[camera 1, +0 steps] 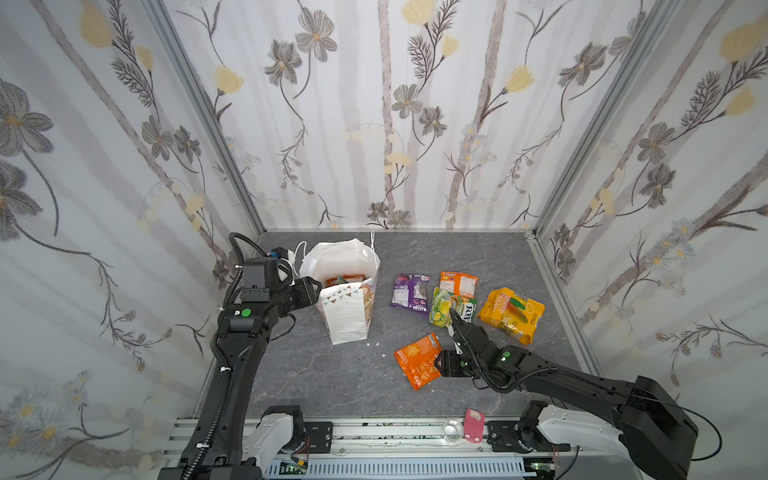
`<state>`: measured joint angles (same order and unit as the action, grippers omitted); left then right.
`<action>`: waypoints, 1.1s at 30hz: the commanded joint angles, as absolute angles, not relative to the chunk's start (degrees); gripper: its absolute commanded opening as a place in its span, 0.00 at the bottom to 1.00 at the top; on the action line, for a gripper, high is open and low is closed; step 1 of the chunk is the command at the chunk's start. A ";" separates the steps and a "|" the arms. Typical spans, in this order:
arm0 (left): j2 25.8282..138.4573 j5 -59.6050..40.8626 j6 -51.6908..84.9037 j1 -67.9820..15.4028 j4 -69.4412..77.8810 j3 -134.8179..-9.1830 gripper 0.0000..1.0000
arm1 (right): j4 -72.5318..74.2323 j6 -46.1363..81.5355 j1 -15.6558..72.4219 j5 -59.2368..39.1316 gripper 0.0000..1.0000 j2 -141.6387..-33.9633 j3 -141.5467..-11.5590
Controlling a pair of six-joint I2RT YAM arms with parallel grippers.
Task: Place the snacks into the paper bag
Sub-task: 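Lower the right gripper and grasp the orange chip bag, then lift the orange chip bag and carry it toward the paper bag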
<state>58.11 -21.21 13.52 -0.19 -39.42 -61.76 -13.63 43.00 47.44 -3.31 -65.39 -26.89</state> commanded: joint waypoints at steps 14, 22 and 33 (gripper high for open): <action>57.39 -21.34 13.63 -0.13 -38.52 -62.14 0.51 | -5.66 43.50 45.84 -5.27 0.19 -67.94 -25.18; 57.39 -20.51 13.01 -0.18 -39.43 -62.75 0.51 | -4.74 43.53 45.35 -6.51 0.00 -67.26 -26.14; 57.44 -19.67 13.00 -0.18 -39.27 -63.11 0.51 | -6.63 41.68 45.35 -10.09 0.00 -63.84 -32.58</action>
<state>57.45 -20.56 13.50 -0.19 -39.68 -62.98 -6.72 42.68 45.36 -8.80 -64.38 -31.14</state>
